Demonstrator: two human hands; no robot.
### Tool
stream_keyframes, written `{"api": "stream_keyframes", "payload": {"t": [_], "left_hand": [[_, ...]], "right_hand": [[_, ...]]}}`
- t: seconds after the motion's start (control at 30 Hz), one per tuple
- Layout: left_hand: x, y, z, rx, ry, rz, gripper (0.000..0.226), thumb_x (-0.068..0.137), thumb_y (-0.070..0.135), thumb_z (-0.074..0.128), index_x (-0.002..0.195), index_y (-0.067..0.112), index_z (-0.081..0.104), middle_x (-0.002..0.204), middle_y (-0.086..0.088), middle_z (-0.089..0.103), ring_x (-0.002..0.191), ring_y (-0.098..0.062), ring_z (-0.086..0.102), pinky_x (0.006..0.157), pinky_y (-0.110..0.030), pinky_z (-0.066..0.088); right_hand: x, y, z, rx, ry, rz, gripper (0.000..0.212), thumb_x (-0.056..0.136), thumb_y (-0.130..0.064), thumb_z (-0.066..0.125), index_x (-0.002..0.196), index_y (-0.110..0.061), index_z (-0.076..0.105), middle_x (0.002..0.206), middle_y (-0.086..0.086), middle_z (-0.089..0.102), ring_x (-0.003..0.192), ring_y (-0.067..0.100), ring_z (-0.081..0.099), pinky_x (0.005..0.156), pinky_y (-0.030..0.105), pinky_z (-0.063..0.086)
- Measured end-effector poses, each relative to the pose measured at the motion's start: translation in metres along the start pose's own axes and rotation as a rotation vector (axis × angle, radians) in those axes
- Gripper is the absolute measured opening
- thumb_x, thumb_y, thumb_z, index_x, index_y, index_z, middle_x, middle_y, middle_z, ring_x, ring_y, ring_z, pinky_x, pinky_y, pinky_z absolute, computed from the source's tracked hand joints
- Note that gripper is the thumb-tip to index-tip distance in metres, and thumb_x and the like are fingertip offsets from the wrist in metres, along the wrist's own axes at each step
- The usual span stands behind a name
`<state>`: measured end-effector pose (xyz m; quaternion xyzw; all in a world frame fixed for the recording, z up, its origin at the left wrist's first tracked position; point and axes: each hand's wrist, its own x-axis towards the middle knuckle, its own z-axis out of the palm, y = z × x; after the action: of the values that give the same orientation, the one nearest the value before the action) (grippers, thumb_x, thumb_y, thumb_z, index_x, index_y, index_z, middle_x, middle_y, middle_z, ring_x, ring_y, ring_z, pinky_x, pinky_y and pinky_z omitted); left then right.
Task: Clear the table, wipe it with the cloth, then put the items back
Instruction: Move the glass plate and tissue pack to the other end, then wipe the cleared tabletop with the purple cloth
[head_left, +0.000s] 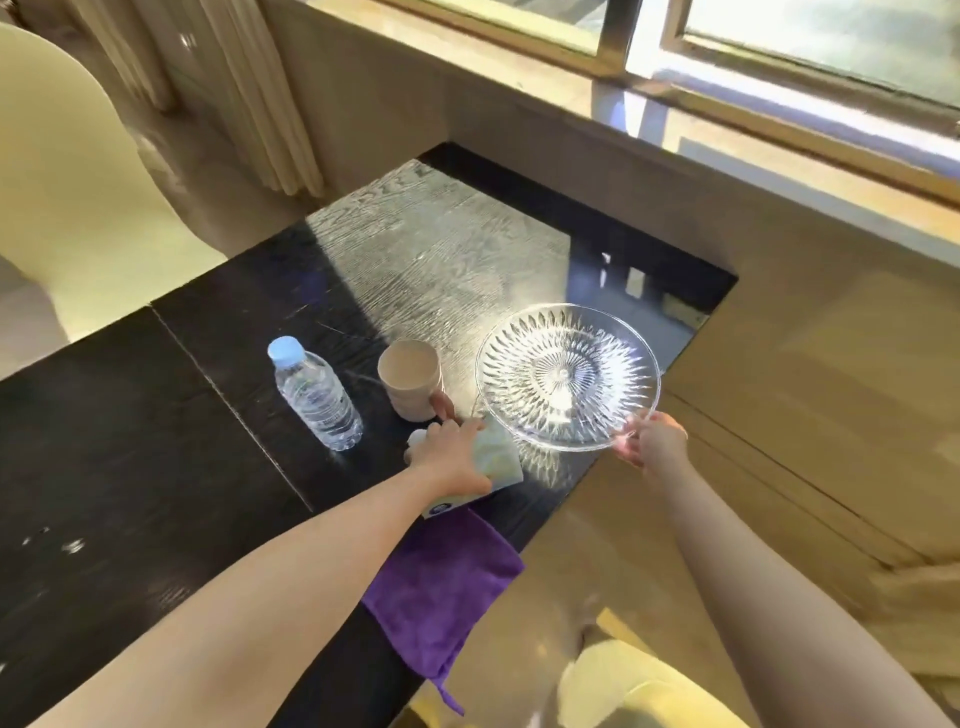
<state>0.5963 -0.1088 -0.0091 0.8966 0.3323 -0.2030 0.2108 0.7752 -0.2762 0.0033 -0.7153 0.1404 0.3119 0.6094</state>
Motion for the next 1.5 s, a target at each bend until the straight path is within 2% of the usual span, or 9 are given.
{"api": "stream_keyframes", "payload": {"t": [0.13, 0.47, 0.57, 0.7, 0.87, 0.97, 1.23, 1.4, 1.5], "left_hand": [[0.019, 0.006, 0.007, 0.009, -0.015, -0.005, 0.094, 0.063, 0.042, 0.069, 0.144, 0.027, 0.024, 0.134, -0.009, 0.042, 0.128, -0.032, 0.035, 0.095, -0.055, 0.044], [0.029, 0.025, 0.029, 0.135, 0.108, -0.012, 0.080, 0.075, 0.044, 0.065, 0.139, 0.020, 0.025, 0.136, -0.010, 0.031, 0.127, -0.031, 0.029, 0.091, -0.054, 0.042], [0.030, 0.028, 0.032, 0.150, 0.146, -0.027, 0.079, 0.075, 0.044, 0.065, 0.138, 0.020, 0.025, 0.135, -0.011, 0.031, 0.126, -0.031, 0.029, 0.091, -0.055, 0.042], [0.034, 0.031, 0.036, 0.144, 0.150, -0.021, 0.078, 0.075, 0.045, 0.065, 0.138, 0.019, 0.026, 0.137, -0.011, 0.030, 0.128, -0.032, 0.028, 0.092, -0.057, 0.041], [0.041, 0.036, 0.037, 0.140, 0.170, -0.026, 0.078, 0.079, 0.046, 0.063, 0.141, 0.020, 0.023, 0.142, -0.011, 0.027, 0.131, -0.033, 0.025, 0.093, -0.057, 0.040], [0.046, 0.038, 0.036, 0.115, 0.190, -0.036, 0.081, 0.079, 0.048, 0.064, 0.142, 0.021, 0.021, 0.143, -0.011, 0.025, 0.132, -0.032, 0.022, 0.094, -0.056, 0.038], [-0.002, 0.016, 0.043, 0.162, 0.240, 0.095, 0.084, 0.090, 0.041, 0.056, 0.150, 0.034, -0.003, 0.158, -0.004, -0.023, 0.146, -0.032, -0.015, 0.107, -0.064, 0.024], [-0.037, -0.027, 0.065, 0.229, 0.384, 0.213, 0.067, 0.090, 0.026, 0.055, 0.149, 0.026, 0.022, 0.160, -0.007, 0.012, 0.147, -0.027, 0.011, 0.115, -0.053, 0.021], [-0.045, -0.054, 0.070, 0.201, 0.178, 0.191, 0.064, 0.094, 0.030, 0.046, 0.150, 0.021, 0.016, 0.156, -0.004, 0.025, 0.144, -0.024, 0.019, 0.117, -0.045, 0.020]], "right_hand": [[0.022, 0.012, 0.018, 0.092, 0.049, 0.041, 0.032, 0.093, 0.006, 0.044, 0.124, 0.004, 0.051, 0.078, 0.007, 0.055, 0.057, 0.017, 0.055, 0.036, 0.023, 0.052], [0.059, 0.032, 0.027, 0.046, 0.113, 0.041, 0.029, 0.092, 0.008, 0.043, 0.120, 0.010, 0.052, 0.087, 0.015, 0.056, 0.058, 0.019, 0.054, 0.032, 0.019, 0.049], [0.070, 0.032, 0.027, -0.040, 0.133, -0.008, 0.026, 0.090, 0.005, 0.051, 0.115, 0.010, 0.054, 0.095, 0.017, 0.054, 0.056, 0.019, 0.055, 0.040, 0.022, 0.054], [0.084, 0.033, 0.025, -0.262, 0.257, -0.085, 0.025, 0.082, -0.001, 0.059, 0.106, 0.006, 0.057, 0.107, 0.016, 0.061, 0.090, 0.033, 0.066, 0.071, 0.039, 0.059], [0.083, 0.029, 0.027, -0.419, 0.251, -0.220, 0.030, 0.081, -0.006, 0.067, 0.107, 0.002, 0.055, 0.099, 0.012, 0.062, 0.087, 0.028, 0.062, 0.070, 0.030, 0.049], [0.090, 0.032, 0.027, -0.417, 0.182, -0.240, 0.038, 0.078, -0.012, 0.072, 0.111, -0.002, 0.055, 0.105, 0.012, 0.066, 0.089, 0.032, 0.067, 0.080, 0.042, 0.057], [0.056, 0.047, 0.025, -0.311, 0.065, -0.168, 0.061, 0.086, -0.020, 0.061, 0.135, 0.002, 0.033, 0.092, 0.009, 0.058, 0.080, 0.025, 0.062, 0.088, 0.049, 0.054], [0.005, 0.067, 0.036, -0.473, 0.030, -0.193, 0.028, 0.086, -0.018, 0.051, 0.111, -0.008, 0.044, 0.108, 0.013, 0.059, 0.090, 0.031, 0.063, 0.084, 0.047, 0.053], [-0.033, 0.083, 0.043, -0.765, -0.133, -0.319, 0.020, 0.090, -0.020, 0.050, 0.104, -0.007, 0.055, 0.100, 0.006, 0.059, 0.090, 0.023, 0.055, 0.075, 0.029, 0.040]]}}
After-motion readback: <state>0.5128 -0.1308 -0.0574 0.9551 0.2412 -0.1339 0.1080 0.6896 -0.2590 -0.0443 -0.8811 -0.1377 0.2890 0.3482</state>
